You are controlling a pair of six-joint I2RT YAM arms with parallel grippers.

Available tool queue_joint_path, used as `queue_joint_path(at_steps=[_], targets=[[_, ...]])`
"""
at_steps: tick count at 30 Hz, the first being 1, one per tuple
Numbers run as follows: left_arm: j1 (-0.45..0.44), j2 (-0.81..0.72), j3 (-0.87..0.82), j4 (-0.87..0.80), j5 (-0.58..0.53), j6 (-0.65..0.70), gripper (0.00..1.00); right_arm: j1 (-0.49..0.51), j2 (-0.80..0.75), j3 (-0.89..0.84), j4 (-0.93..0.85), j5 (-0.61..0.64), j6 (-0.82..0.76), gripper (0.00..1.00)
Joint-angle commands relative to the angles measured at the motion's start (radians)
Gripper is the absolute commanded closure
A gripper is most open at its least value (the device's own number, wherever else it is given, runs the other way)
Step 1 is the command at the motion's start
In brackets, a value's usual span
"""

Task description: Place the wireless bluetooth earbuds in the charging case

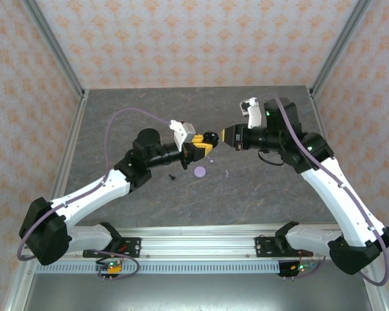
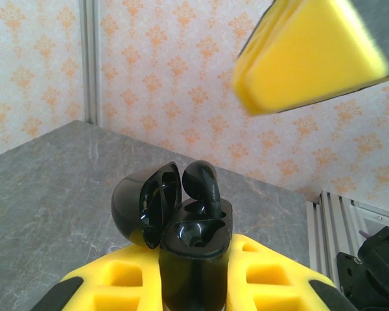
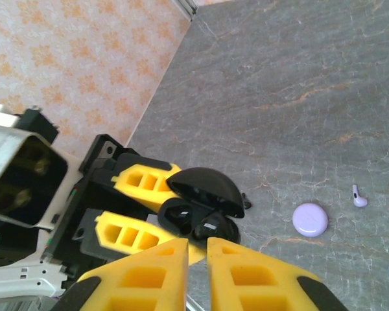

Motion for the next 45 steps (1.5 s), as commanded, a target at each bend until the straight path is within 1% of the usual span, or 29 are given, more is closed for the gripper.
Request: queue_joint_path(at_steps=[1, 24, 31, 36, 38, 41, 45], targets=[[-0.004, -0.021, 0.026, 0.044, 0.034, 0.003, 0.91, 0.005, 0.017, -0.008, 0.014, -0.018, -0.007, 0.84], [-0.005, 0.002, 0.068, 0.017, 0.061, -0.015, 0.91, 0.006, 0.090, -0.015, 0.020, -0.055, 0.003, 0.84], [-0.005, 0.003, 0.076, -0.012, 0.036, 0.002, 0.91, 0.005, 0.094, -0.009, -0.009, -0.024, -0.002, 0.83], [-0.005, 0.005, 0.082, -0.043, 0.034, 0.028, 0.91, 0.005, 0.077, -0.001, -0.016, -0.007, -0.004, 0.77], [-0.006, 0.006, 0.082, -0.050, 0.036, 0.039, 0.91, 0.005, 0.073, 0.003, -0.015, -0.015, -0.002, 0.74], [-0.005, 0.007, 0.085, -0.066, 0.035, 0.053, 0.91, 0.006, 0.065, -0.002, 0.000, -0.033, 0.002, 0.66], [-0.006, 0.012, 0.092, -0.084, 0.036, 0.067, 0.91, 0.006, 0.070, -0.006, 0.011, -0.051, 0.009, 0.62]])
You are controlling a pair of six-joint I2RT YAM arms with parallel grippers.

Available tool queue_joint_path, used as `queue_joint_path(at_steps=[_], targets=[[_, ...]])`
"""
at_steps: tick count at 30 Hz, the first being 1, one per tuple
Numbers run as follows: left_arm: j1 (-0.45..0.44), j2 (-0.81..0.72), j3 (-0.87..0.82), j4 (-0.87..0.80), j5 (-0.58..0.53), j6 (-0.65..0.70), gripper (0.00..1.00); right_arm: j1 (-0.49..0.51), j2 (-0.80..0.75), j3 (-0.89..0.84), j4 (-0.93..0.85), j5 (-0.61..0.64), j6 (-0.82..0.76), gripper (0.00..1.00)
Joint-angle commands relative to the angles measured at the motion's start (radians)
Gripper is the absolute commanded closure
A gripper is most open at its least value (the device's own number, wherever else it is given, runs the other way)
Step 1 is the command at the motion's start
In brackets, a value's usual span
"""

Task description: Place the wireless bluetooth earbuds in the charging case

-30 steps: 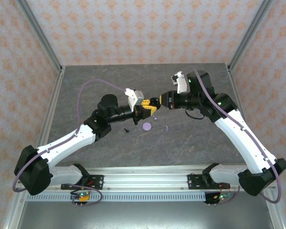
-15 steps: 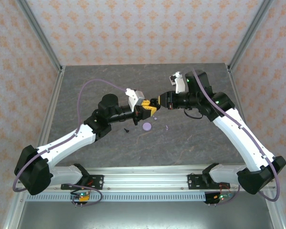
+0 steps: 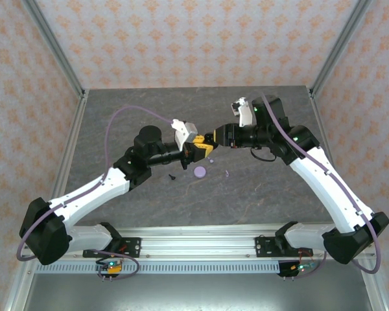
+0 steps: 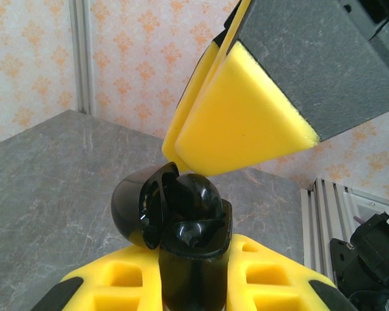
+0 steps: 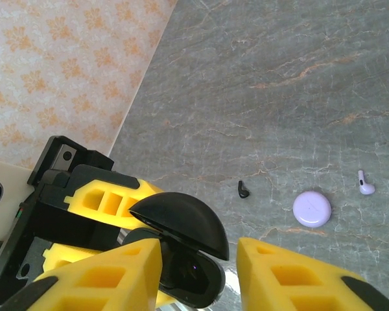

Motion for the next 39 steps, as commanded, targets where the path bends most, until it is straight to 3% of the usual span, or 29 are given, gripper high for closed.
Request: queue_joint_path(at_steps=[1, 9, 29, 39], targets=[[-0.006, 0.010, 0.046, 0.014, 0.011, 0.033, 0.91, 0.005, -0.012, -0.004, 0.003, -0.023, 0.004, 0.62], [-0.006, 0.021, 0.056, -0.013, -0.001, 0.042, 0.91, 0.006, -0.031, 0.003, -0.003, 0.042, 0.009, 0.62], [-0.007, 0.038, 0.087, -0.058, 0.005, 0.047, 0.91, 0.008, -0.007, -0.001, 0.004, -0.043, 0.006, 0.60], [-0.010, 0.045, 0.103, -0.069, 0.011, 0.048, 0.91, 0.041, 0.044, 0.031, -0.059, 0.049, -0.019, 0.60]])
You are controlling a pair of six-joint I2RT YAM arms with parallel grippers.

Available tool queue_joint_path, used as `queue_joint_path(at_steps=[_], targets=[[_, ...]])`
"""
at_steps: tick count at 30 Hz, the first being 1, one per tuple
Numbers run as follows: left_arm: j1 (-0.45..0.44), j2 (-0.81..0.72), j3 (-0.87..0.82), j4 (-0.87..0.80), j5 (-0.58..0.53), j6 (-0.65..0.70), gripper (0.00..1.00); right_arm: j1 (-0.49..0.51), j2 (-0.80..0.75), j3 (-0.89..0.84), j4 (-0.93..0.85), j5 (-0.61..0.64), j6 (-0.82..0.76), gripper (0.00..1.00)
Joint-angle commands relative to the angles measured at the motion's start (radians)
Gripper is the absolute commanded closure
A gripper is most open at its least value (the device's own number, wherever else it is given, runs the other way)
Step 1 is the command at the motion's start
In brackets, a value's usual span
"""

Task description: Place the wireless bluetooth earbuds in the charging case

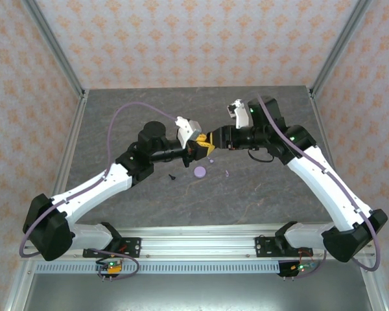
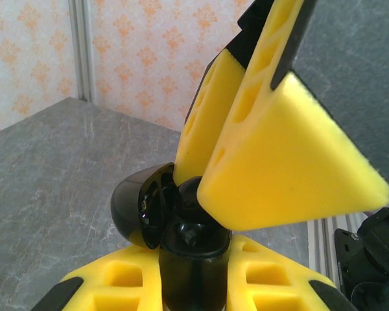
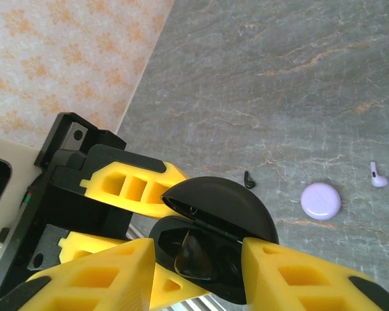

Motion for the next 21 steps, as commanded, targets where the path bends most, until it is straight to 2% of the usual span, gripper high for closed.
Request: queue_joint_path(at_steps=[1, 10, 21], targets=[[-0.010, 0.000, 0.040, 0.014, 0.010, 0.020, 0.91, 0.013, 0.023, 0.029, -0.050, 0.068, -0.016, 0.61], [-0.010, 0.003, 0.040, 0.002, -0.003, 0.023, 0.92, 0.014, 0.025, 0.045, -0.066, 0.119, -0.003, 0.73], [-0.010, 0.010, 0.037, -0.013, -0.029, 0.029, 0.92, 0.013, -0.011, 0.040, -0.044, 0.155, 0.014, 0.80]])
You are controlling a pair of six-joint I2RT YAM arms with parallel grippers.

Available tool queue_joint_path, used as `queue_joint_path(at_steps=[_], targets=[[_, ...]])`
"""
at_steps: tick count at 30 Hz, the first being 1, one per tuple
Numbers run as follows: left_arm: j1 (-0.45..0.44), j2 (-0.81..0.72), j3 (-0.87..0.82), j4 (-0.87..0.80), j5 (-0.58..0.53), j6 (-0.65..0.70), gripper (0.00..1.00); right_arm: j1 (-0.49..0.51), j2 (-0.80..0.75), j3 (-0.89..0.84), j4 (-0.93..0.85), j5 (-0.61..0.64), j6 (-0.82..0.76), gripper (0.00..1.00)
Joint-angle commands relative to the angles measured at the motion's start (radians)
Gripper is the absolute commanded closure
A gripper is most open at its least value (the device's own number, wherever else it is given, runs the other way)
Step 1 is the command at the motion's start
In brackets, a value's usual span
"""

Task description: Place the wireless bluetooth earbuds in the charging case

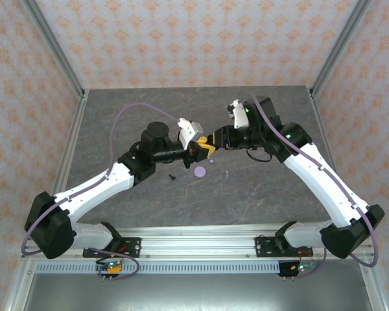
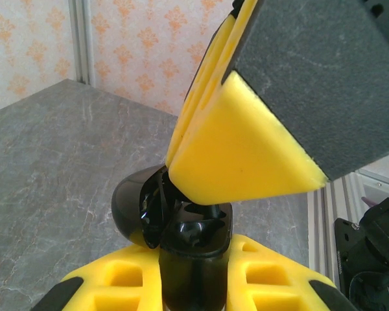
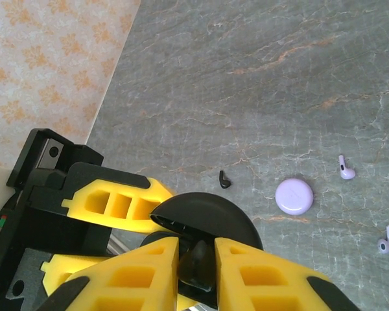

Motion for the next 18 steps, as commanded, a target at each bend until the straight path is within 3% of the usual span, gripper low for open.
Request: queue_joint_path(at_steps=[1, 18], targets=[[-0.006, -0.007, 0.033, 0.020, -0.022, 0.027, 0.92, 0.000, -0.038, 0.020, -0.007, 0.068, 0.007, 0.80], [-0.018, -0.015, 0.004, 0.051, -0.044, 0.058, 0.92, 0.001, -0.047, -0.001, 0.019, 0.037, 0.028, 0.81]])
